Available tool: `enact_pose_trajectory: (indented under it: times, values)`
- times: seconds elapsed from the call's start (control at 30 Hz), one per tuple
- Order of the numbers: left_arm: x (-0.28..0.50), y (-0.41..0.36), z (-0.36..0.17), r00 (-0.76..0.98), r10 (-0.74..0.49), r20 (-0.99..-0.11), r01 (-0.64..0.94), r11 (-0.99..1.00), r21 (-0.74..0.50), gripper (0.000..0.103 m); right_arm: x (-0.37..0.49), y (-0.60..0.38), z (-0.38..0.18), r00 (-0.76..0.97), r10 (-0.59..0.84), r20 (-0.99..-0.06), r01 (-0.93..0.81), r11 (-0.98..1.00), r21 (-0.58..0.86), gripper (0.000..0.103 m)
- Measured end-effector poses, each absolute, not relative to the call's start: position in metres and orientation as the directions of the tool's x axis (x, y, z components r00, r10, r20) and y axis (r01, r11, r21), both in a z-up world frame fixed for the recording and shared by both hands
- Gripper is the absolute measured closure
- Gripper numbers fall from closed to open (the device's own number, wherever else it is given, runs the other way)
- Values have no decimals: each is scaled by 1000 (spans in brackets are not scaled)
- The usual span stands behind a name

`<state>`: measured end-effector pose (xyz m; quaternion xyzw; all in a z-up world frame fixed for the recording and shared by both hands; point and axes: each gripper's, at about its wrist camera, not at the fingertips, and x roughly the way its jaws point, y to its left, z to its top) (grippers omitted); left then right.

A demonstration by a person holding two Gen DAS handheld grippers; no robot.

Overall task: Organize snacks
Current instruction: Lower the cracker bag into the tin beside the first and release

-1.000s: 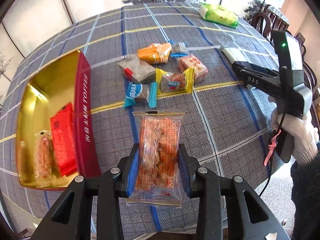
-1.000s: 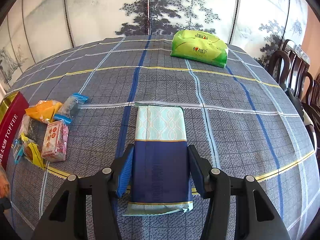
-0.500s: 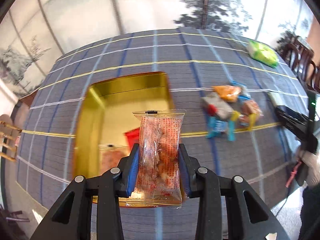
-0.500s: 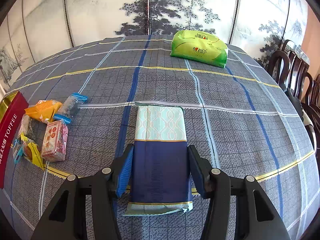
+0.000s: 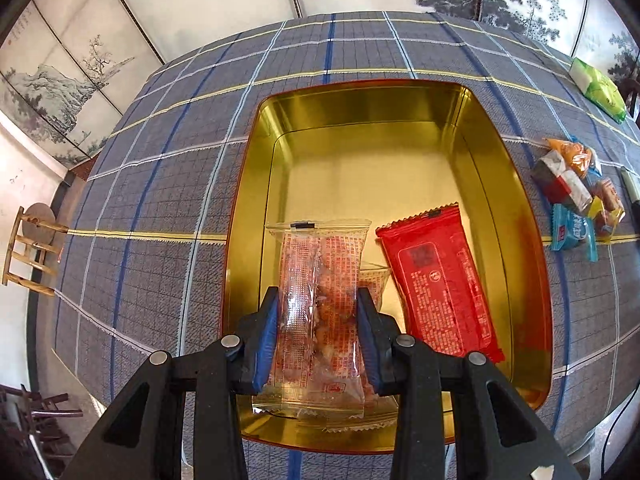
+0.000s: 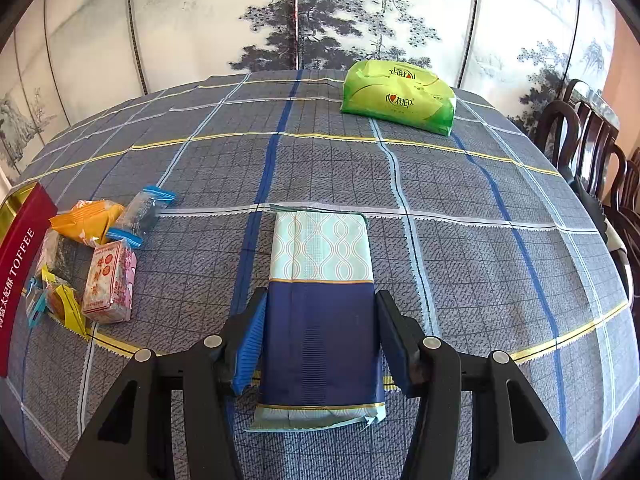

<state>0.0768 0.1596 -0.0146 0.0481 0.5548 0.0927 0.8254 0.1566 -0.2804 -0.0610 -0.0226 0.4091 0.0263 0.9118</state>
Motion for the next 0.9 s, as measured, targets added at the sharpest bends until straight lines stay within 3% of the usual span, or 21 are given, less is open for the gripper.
enact_pose_trajectory:
  times: [0.7,0.9]
  values:
    - [71,173,-20,377,212,-902,-97,977,190,66,156,-283,-62,659,31,-752,-65,998,-16,45]
    - [69,170,-18,381,215,-899,-85,977,197,59,163,-282,-60,626,16,-779,-50,999,-19,41]
